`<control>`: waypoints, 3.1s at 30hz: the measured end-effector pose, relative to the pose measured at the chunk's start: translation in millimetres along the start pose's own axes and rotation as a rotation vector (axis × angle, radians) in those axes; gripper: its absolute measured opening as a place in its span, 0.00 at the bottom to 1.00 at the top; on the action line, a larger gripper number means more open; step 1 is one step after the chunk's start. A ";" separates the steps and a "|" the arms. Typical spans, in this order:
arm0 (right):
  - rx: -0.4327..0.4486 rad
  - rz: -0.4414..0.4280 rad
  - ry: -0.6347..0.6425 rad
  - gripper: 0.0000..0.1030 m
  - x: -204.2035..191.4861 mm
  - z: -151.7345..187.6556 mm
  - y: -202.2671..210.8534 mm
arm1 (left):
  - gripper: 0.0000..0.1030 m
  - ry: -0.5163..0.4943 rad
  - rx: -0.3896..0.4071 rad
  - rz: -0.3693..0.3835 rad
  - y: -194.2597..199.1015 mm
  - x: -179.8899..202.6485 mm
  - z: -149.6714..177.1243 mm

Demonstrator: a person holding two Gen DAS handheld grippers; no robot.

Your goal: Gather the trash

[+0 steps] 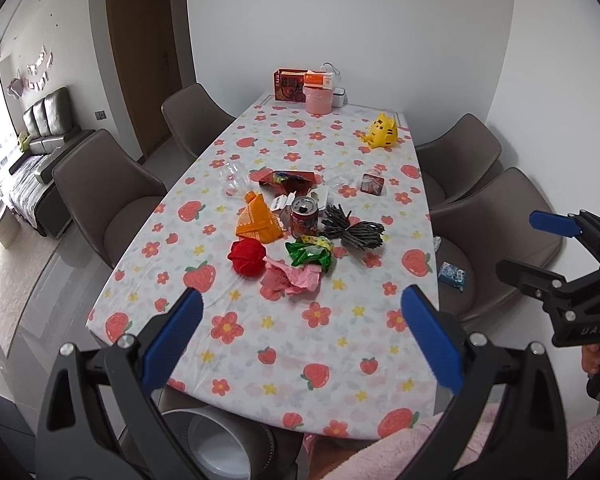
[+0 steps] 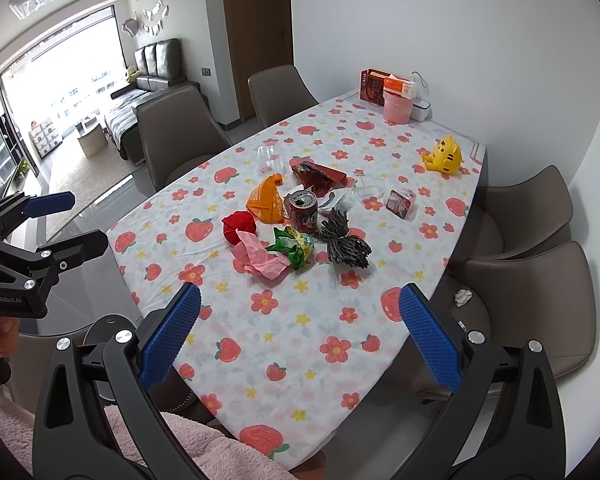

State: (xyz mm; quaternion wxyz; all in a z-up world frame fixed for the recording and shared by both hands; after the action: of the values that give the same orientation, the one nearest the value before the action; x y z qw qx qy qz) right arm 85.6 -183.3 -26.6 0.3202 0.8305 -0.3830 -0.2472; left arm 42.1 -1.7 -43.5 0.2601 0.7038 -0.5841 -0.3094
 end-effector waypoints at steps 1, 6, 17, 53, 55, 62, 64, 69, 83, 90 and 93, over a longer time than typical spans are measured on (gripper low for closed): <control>0.000 0.001 -0.001 0.93 0.0 0.0 0.8 | 0.96 -0.002 0.000 -0.005 -0.6 0.1 -0.4; -0.001 0.002 -0.003 0.93 0.5 0.5 -0.2 | 0.96 -0.003 0.000 -0.007 -1.4 0.5 0.1; -0.001 0.001 -0.003 0.93 2.4 1.5 -1.8 | 0.96 -0.002 -0.002 -0.014 -3.1 -1.7 2.9; -0.130 -0.002 0.076 0.82 43.6 -1.2 -199.6 | 0.96 0.037 -0.158 -0.102 -191.4 -0.6 20.0; -0.140 -0.003 0.115 0.80 46.0 -1.0 -223.3 | 0.96 0.047 -0.165 -0.092 -215.0 1.3 20.1; -0.161 -0.039 0.217 0.78 59.8 -2.9 -296.5 | 0.95 0.060 -0.219 -0.099 -288.2 6.7 27.4; -0.177 -0.045 0.230 0.78 65.9 -2.5 -315.8 | 0.94 0.064 -0.240 -0.103 -303.6 6.2 31.6; -0.213 -0.070 0.273 0.77 73.2 1.0 -349.2 | 0.57 0.059 -0.306 -0.055 -331.2 11.5 45.1; -0.313 -0.164 0.316 0.42 62.9 14.8 -372.4 | 0.21 0.029 -0.277 -0.077 -338.3 11.0 48.1; -0.296 -0.190 0.313 0.27 56.1 14.4 -362.8 | 0.16 0.033 -0.247 -0.067 -327.1 11.3 46.9; -0.276 -0.196 0.310 0.24 55.9 12.0 -352.8 | 0.15 0.047 -0.239 -0.061 -321.3 9.8 47.9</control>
State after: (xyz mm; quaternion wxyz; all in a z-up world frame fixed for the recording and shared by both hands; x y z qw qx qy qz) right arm 279.0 -54.8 -298.4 0.4602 0.8401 -0.2092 -0.1968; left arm 220.4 47.1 -310.8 0.3459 0.6924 -0.5151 -0.3682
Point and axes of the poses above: each gripper's, at about its wrist camera, not at the fingertips, and y roughly against the way its jaws point, x to its right, z to its underside, the point moved 7 cm from there along -y, roughly the way its jaws point, and after that the axes turned 11 degrees about -z, right-handed, at the moved point
